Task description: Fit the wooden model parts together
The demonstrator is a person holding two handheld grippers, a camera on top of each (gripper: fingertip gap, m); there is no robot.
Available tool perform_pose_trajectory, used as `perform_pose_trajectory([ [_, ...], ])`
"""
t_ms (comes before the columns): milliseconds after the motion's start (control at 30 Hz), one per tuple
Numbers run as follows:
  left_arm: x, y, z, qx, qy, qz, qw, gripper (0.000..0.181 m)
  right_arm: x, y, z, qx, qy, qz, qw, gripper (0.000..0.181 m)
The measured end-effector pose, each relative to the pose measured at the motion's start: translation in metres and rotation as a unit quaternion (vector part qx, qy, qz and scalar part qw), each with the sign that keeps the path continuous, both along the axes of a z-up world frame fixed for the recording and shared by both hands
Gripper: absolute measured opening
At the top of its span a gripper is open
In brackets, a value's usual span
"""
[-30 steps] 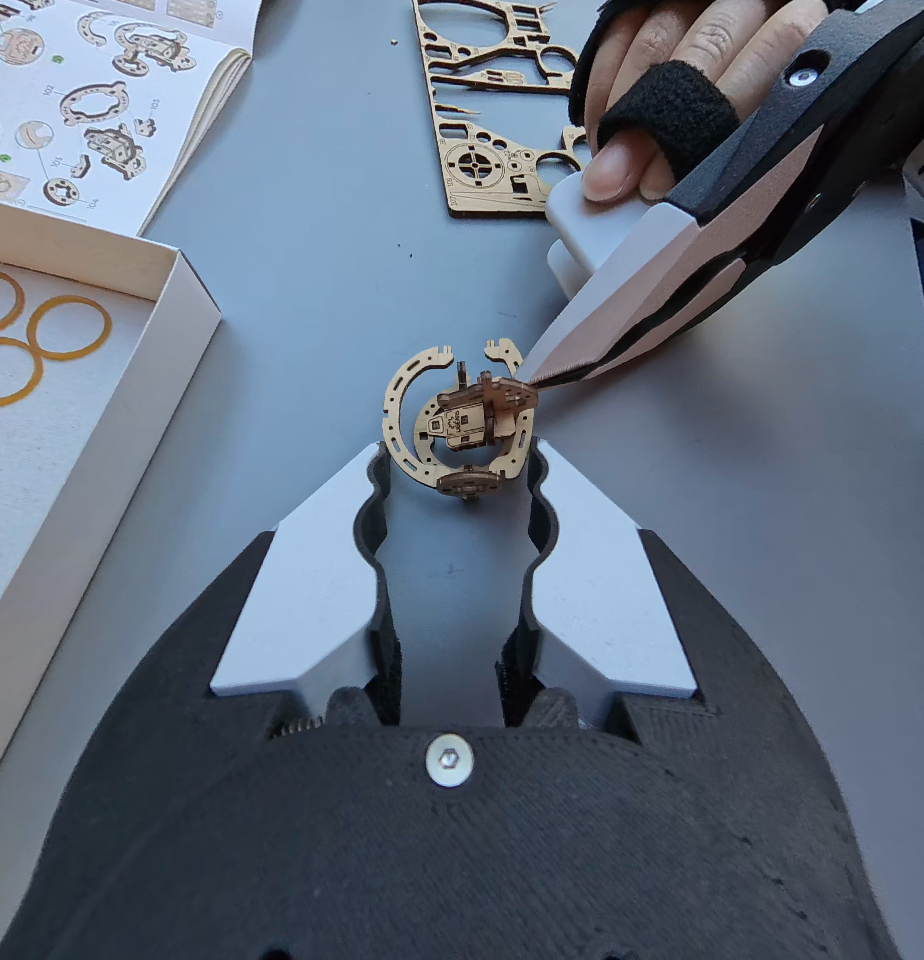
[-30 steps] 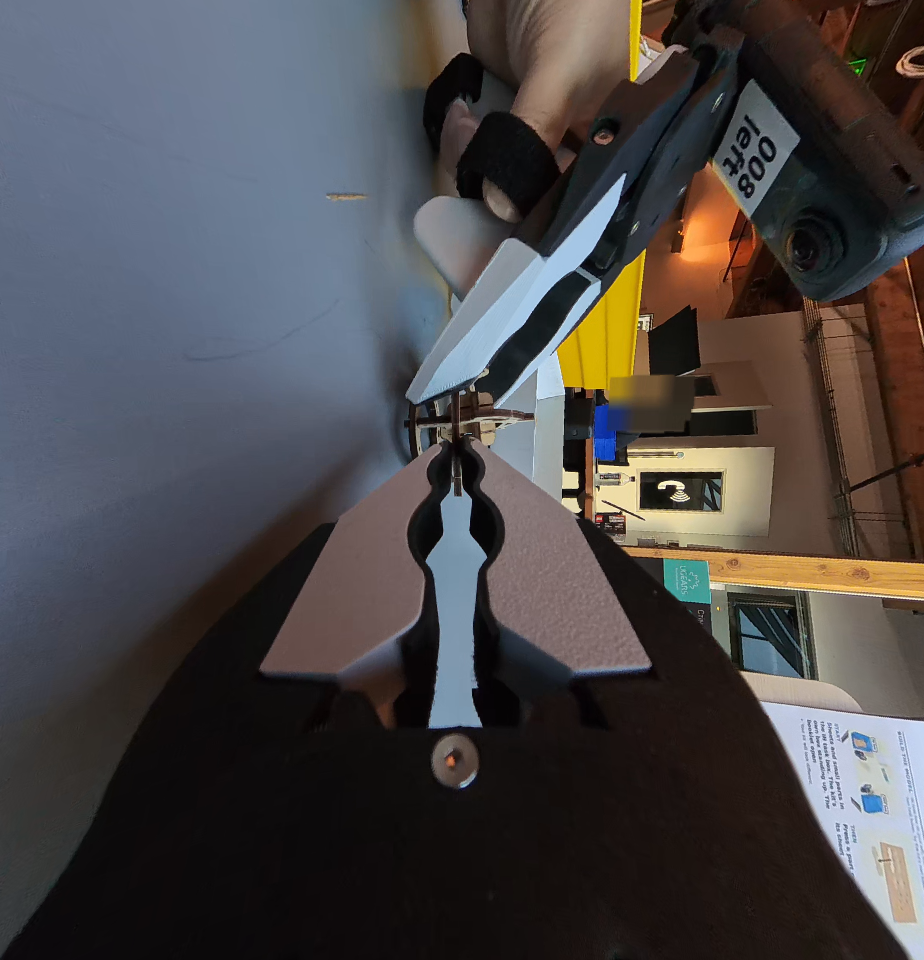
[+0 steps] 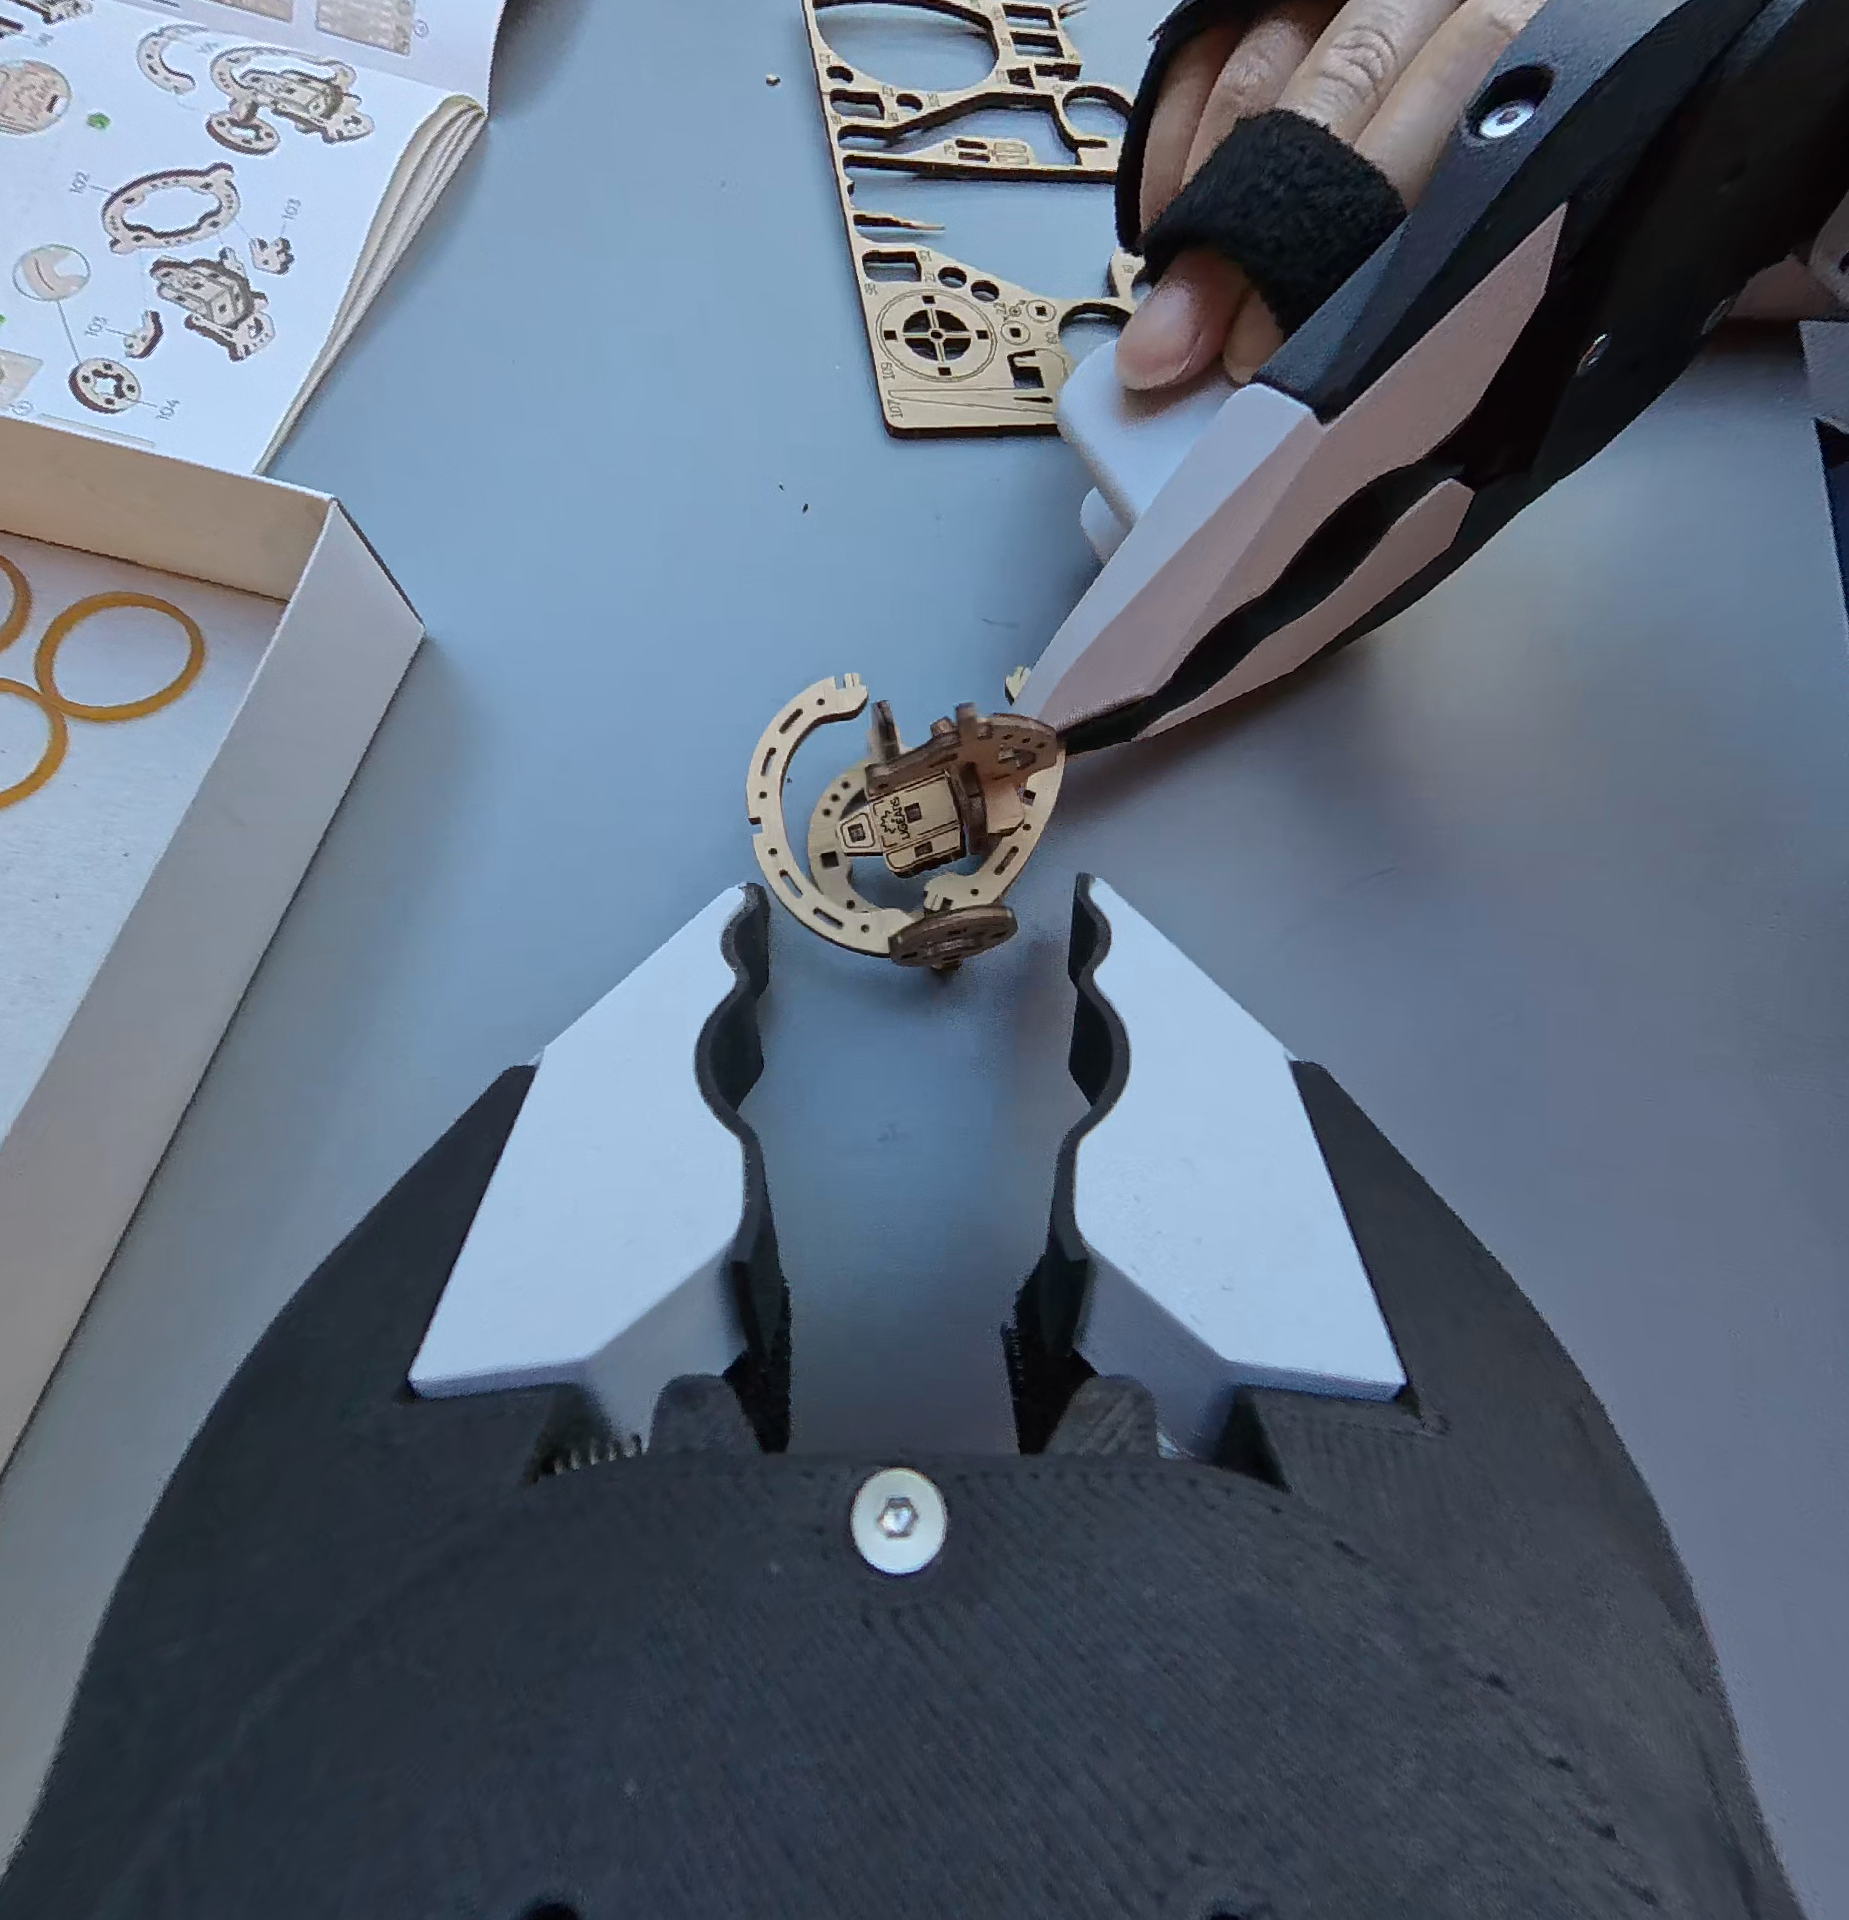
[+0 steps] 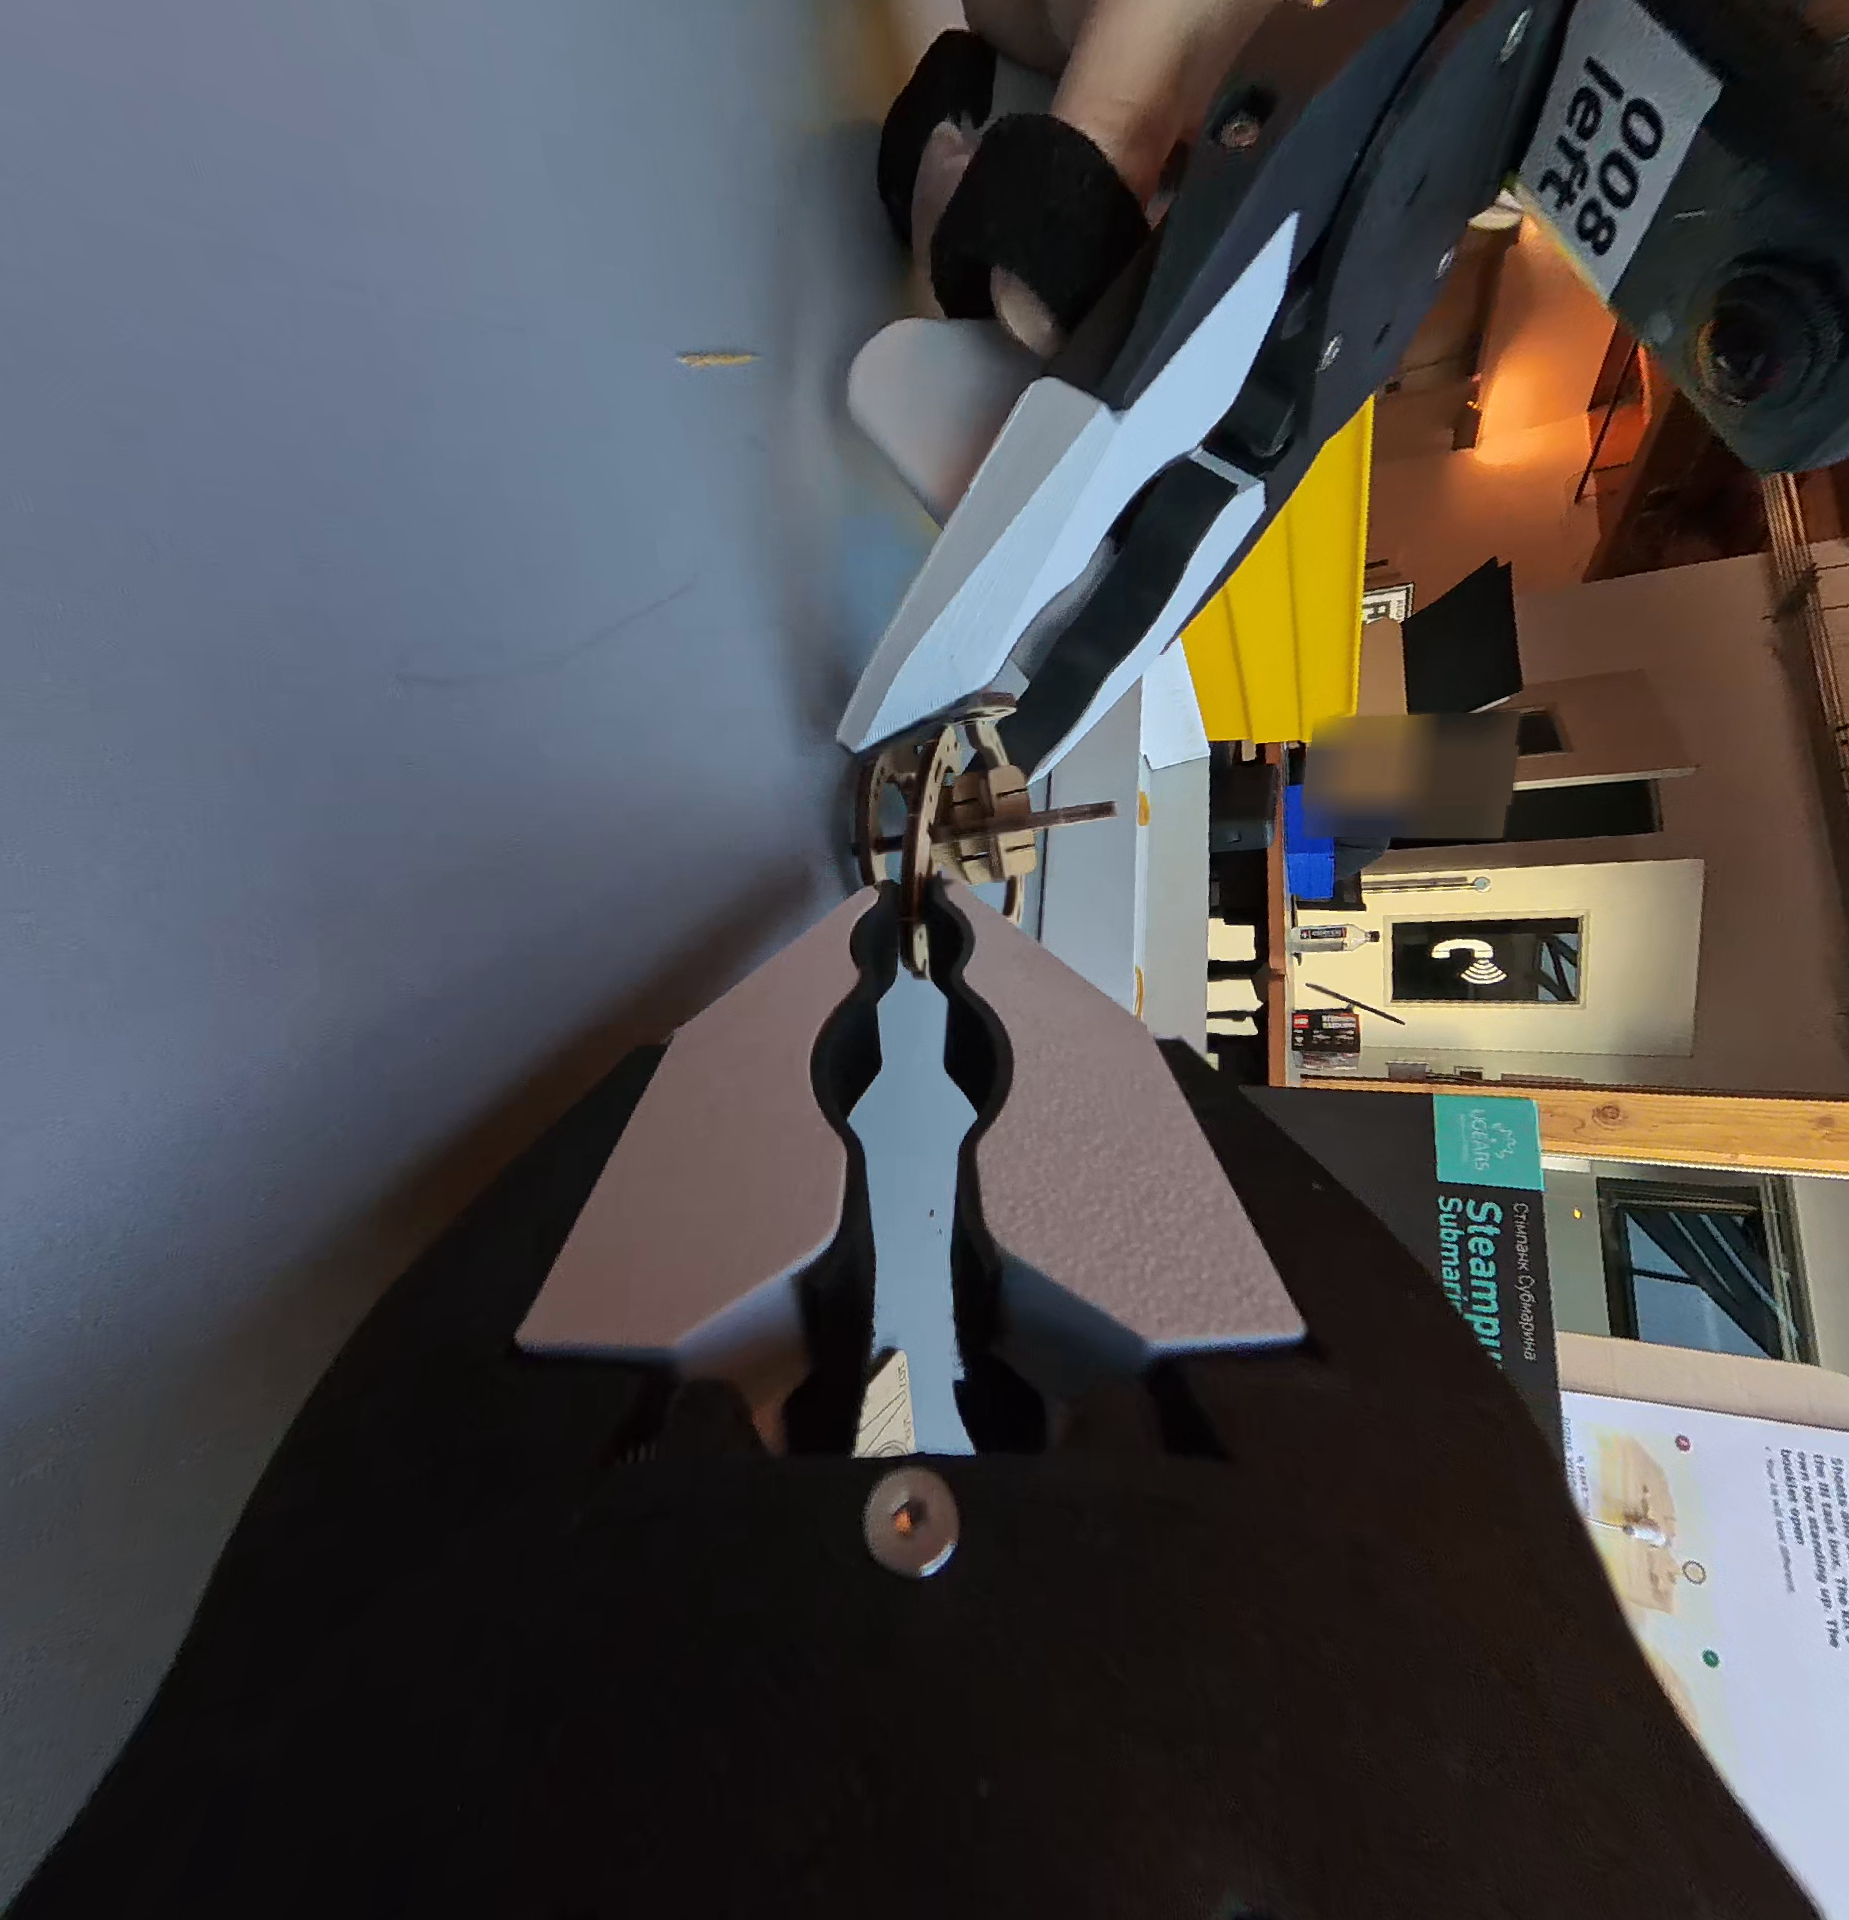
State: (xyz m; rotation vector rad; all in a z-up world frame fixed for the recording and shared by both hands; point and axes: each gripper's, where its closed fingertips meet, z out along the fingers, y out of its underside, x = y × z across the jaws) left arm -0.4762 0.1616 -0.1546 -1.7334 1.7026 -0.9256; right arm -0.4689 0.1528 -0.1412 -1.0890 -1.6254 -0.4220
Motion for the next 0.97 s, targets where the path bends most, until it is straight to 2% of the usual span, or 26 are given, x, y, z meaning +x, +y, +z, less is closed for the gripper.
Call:
perform_pose_trajectory([
  [100, -0.007, -0.001, 0.001, -0.003, 0.004, 0.004, 1.0, 0.062, 0.001, -0.005, 0.006, 0.011, 0.004, 0.004, 1.0, 0.002],
  [300, -0.016, -0.005, 0.012, -0.046, -0.025, 0.009, 0.999, 0.066, 0.013, -0.024, 0.009, -0.011, 0.002, 0.025, 1.0, 0.002],
  [500, -0.016, -0.012, 0.005, -0.056, -0.008, -0.001, 0.998, 0.064, 0.031, -0.04, -0.013, -0.097, -0.022, 0.085, 0.991, 0.003],
  [667, -0.014, -0.014, 0.007, -0.058, 0.006, 0.028, 0.998, 0.059, 0.064, -0.014, -0.009, -0.153, -0.028, 0.025, 0.988, 0.006],
  [733, -0.016, -0.017, 0.007, -0.058, 0.016, 0.042, 0.997, 0.058, 0.072, -0.014, -0.004, -0.195, 0.006, -0.002, 0.981, 0.009],
  [833, -0.017, -0.022, 0.004, -0.059, 0.03, 0.061, 0.996, 0.056, 0.073, -0.022, -0.006, -0.278, 0.063, -0.046, 0.957, 0.027],
  [900, -0.015, -0.027, 0.003, -0.061, 0.033, 0.072, 0.995, 0.056, 0.078, -0.019, -0.009, -0.298, 0.083, -0.092, 0.946, 0.027],
  [967, -0.013, -0.031, 0.003, -0.064, 0.035, 0.082, 0.994, 0.056, 0.08, -0.02, -0.009, -0.308, 0.091, -0.095, 0.942, 0.022],
])
